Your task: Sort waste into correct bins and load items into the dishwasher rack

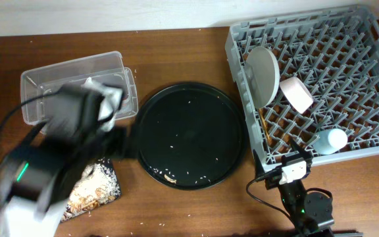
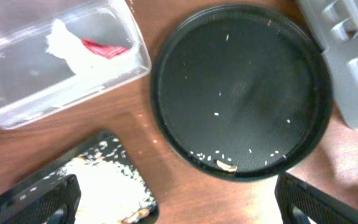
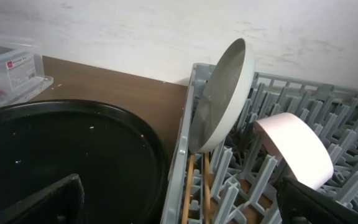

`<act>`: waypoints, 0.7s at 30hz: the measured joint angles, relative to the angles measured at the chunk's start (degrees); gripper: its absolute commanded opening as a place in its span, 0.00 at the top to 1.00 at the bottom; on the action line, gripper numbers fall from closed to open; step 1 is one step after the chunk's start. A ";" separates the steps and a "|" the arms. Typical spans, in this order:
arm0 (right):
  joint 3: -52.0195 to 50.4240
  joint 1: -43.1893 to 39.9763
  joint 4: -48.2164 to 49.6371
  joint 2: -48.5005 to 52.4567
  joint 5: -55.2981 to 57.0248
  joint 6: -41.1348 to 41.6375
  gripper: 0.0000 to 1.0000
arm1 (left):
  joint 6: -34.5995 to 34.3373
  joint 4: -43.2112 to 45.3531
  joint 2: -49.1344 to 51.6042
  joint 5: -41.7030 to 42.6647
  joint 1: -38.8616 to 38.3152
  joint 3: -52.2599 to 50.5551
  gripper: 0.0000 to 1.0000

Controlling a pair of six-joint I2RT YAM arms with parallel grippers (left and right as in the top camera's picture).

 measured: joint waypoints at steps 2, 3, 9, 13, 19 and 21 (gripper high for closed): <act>0.00 0.00 0.02 0.04 0.00 0.04 0.02 | 0.24 -2.56 -10.19 -0.81 0.00 -0.07 0.01; 0.00 0.00 0.00 0.07 0.00 0.00 0.02 | 0.39 -4.02 -16.94 -1.09 0.00 -0.04 0.01; 0.00 0.00 0.07 -0.04 0.00 0.04 0.02 | 0.98 -2.67 -42.01 -6.36 0.00 -0.35 0.01; -0.02 0.00 -0.02 -0.04 -0.02 0.02 0.02 | 1.18 1.03 -46.80 -12.96 -0.02 -14.73 0.01; 0.00 0.00 -0.04 -0.02 0.00 0.00 0.02 | 1.66 45.77 -45.48 -19.78 0.57 -56.74 0.01; 0.00 0.00 -0.02 -0.02 0.00 0.04 0.02 | 1.66 54.03 -45.92 -18.05 3.93 -67.30 0.01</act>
